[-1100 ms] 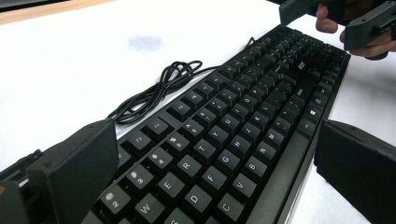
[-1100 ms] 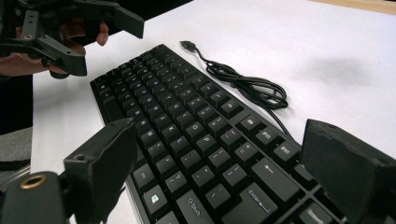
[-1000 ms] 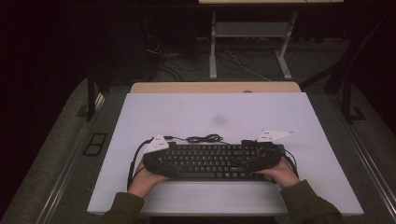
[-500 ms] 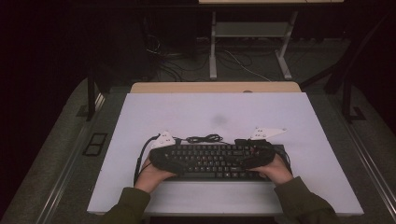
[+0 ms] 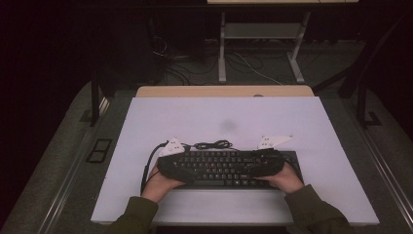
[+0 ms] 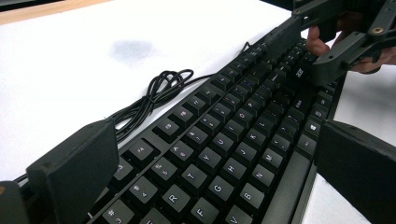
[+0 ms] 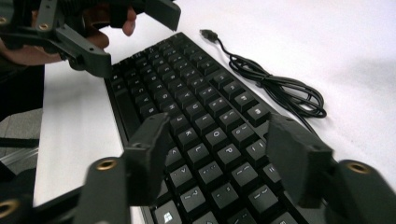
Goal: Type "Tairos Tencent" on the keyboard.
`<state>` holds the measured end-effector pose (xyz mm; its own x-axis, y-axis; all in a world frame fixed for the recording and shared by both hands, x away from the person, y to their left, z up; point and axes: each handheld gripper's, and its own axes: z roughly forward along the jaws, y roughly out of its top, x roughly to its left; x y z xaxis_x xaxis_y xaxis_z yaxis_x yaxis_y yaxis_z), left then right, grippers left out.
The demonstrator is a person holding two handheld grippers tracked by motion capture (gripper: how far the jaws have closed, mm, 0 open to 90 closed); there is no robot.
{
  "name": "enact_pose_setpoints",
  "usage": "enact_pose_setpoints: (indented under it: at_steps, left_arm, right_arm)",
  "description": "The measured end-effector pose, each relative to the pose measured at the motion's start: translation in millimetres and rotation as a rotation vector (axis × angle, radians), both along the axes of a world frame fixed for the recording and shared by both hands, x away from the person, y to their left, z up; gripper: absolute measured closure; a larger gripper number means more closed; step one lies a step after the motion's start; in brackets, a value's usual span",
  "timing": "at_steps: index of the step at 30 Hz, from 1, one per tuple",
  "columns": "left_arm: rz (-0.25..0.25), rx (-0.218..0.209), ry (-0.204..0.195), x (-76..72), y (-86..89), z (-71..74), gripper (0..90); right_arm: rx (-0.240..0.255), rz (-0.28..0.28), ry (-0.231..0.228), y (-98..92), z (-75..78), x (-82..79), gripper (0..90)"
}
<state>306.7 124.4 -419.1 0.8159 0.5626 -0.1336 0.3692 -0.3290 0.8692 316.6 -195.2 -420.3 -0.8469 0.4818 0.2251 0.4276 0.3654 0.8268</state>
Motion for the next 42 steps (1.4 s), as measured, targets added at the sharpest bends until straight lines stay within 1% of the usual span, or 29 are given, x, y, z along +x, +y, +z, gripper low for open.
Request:
enact_pose_setpoints:
  at_steps: [1, 3, 6, 7, 8, 9, 10, 11, 12, 13, 15, 16, 19, 20, 22, 24, 26, 32, 42]
  left_arm:
    - [0.0, 0.002, 0.002, 0.0, 0.3, 0.3, 0.0]
    - [0.002, -0.002, 0.003, -0.1, 0.6, 0.1, 0.0]
    - [-0.001, 0.002, 0.007, 0.1, 0.8, -0.7, 0.0]
    - [-0.001, 0.003, 0.008, 0.0, 0.6, -1.1, 0.0]
    - [-0.002, 0.005, 0.008, 0.2, 0.5, -1.4, 0.0]
    - [-0.002, 0.005, 0.009, 0.1, 0.2, -1.7, 0.0]
    - [-0.002, 0.004, 0.01, 0.0, -0.1, -2.0, 0.0]
    - [-0.003, 0.004, 0.01, 0.0, -0.3, -2.1, 0.0]
    - [-0.004, 0.006, 0.01, 0.0, -0.4, -2.1, 0.0]
    - [-0.005, 0.007, 0.011, 0.0, -0.4, -2.2, 0.0]
    - [-0.008, 0.01, 0.011, -0.1, -0.5, -2.4, 0.0]
    - [-0.01, 0.012, 0.012, -0.4, -0.7, -2.4, 0.0]
    - [-0.01, 0.012, 0.013, -0.5, -1.1, -2.5, 0.0]
    - [-0.01, 0.012, 0.013, -0.5, -1.2, -2.6, 0.0]
    - [-0.01, 0.012, 0.014, -0.5, -1.3, -2.7, 0.0]
    - [-0.009, 0.012, 0.016, -0.5, -1.3, -2.8, 0.0]
    - [-0.009, 0.012, 0.016, -0.5, -1.3, -2.9, 0.0]
    - [-0.01, 0.015, 0.016, -0.5, -1.8, -3.6, 0.0]
    - [-0.007, 0.019, 0.021, -0.8, -1.0, -3.8, 0.0]
  right_arm:
    - [-0.006, 0.001, 0.006, -0.4, -0.1, -0.3, 48.1]
    - [-0.014, 0.006, 0.0, -0.9, -1.1, -0.3, 52.7]
    - [-0.031, 0.017, 0.005, -1.4, -2.3, -1.1, 61.9]
    - [-0.031, 0.017, 0.005, -1.4, -2.3, -1.1, 61.9]
    - [-0.044, 0.026, 0.005, -1.1, -3.2, -2.1, 67.0]
    - [-0.044, 0.026, 0.005, -1.1, -3.2, -2.1, 67.0]
    - [-0.056, 0.038, 0.003, -0.9, -3.9, -2.8, 71.2]
    - [-0.061, 0.041, 0.008, -0.7, -4.1, -3.5, 73.1]
    - [-0.061, 0.041, 0.008, -0.7, -4.1, -3.5, 73.1]
    - [-0.073, 0.048, 0.009, -0.6, -4.5, -3.8, 76.6]
    - [-0.075, 0.05, 0.012, -0.6, -4.8, -4.0, 78.1]
    - [-0.084, 0.06, 0.02, -1.0, -5.4, -4.3, 81.3]
    - [-0.091, 0.069, 0.028, -2.2, -6.5, -5.2, 86.2]
    - [-0.091, 0.069, 0.028, -2.2, -6.5, -5.2, 86.2]
    - [-0.101, 0.081, 0.03, -3.0, -7.3, -6.3, 89.2]
    - [-0.109, 0.085, 0.034, -3.3, -7.7, -7.3, 89.2]
    - [-0.115, 0.088, 0.029, -3.6, -8.2, -7.1, 89.3]
    - [-0.148, 0.094, 0.042, -5.2, -11.7, -8.3, 89.3]
    - [-0.189, 0.102, 0.04, -4.5, -15.3, -9.0, 89.3]
